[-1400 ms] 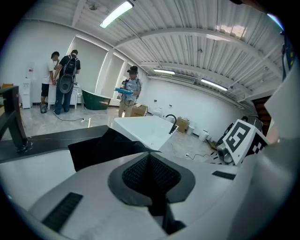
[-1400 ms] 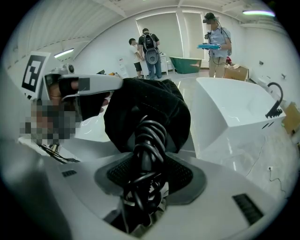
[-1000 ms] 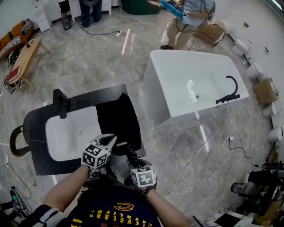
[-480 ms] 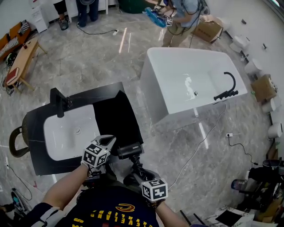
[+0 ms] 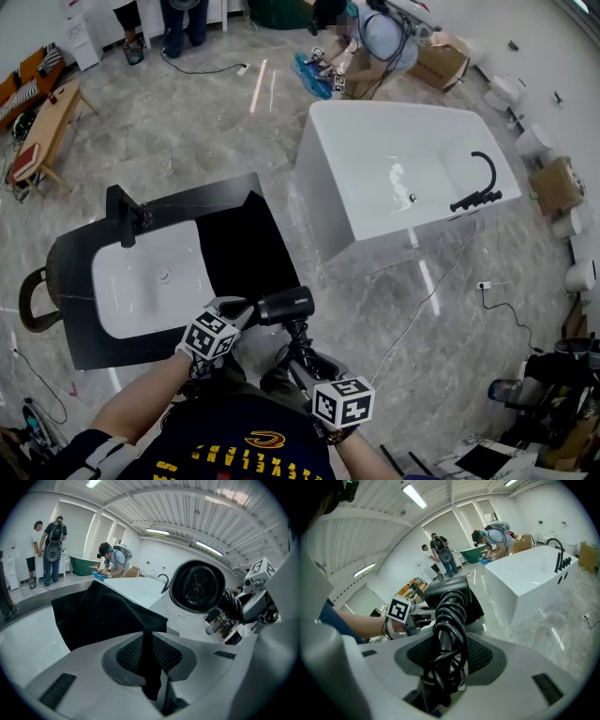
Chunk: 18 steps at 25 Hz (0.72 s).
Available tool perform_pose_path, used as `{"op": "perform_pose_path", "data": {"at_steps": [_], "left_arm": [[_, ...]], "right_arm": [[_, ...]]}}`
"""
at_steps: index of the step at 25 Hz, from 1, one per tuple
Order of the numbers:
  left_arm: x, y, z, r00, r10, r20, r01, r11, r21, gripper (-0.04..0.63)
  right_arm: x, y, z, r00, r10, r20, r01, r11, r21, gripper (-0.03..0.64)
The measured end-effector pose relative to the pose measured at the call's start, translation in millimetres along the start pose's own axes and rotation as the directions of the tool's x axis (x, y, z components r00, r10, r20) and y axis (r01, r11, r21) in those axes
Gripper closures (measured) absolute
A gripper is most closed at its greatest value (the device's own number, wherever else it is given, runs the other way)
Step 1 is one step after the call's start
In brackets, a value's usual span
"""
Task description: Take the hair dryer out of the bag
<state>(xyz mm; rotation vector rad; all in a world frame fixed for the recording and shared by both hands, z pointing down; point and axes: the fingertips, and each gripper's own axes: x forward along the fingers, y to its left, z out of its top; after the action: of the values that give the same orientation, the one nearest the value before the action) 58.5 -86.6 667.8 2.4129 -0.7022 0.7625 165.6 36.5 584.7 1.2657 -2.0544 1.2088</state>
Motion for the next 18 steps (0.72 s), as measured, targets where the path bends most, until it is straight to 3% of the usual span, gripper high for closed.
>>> {"op": "perform_pose_path", "data": {"at_steps": [4,8,13,18], "left_arm": [[-0.5,-10.3,-6.6,0.999,0.003,-0.050,0.002,0.996,0.088,0.458],[-17.6,-8.0,-1.2,0.999,0.028,-0.024,-0.025,0.992,0.120,0.448],[-56.4,5.2,17.5,0.991,0.098,0.091,-0.108,0.988,0.110,0.448],[-104.6,24.0,48.2,0.943,0.220,0.250,-0.247,0.965,0.082,0.449]], "right_arm": [[9.0,4.2,26.1,0.999,0.019,0.032,-0.018,1.000,-0.009,0.419],[25.8,8.3,50.5,0.998,0.029,0.049,-0.028,0.999,-0.028,0.419],[55.1,10.8,74.9,0.999,0.033,0.043,-0.031,0.998,-0.053,0.419],[90.4,9.4,99.0,1.000,0.029,0.009,-0.029,0.997,-0.075,0.419]]}}
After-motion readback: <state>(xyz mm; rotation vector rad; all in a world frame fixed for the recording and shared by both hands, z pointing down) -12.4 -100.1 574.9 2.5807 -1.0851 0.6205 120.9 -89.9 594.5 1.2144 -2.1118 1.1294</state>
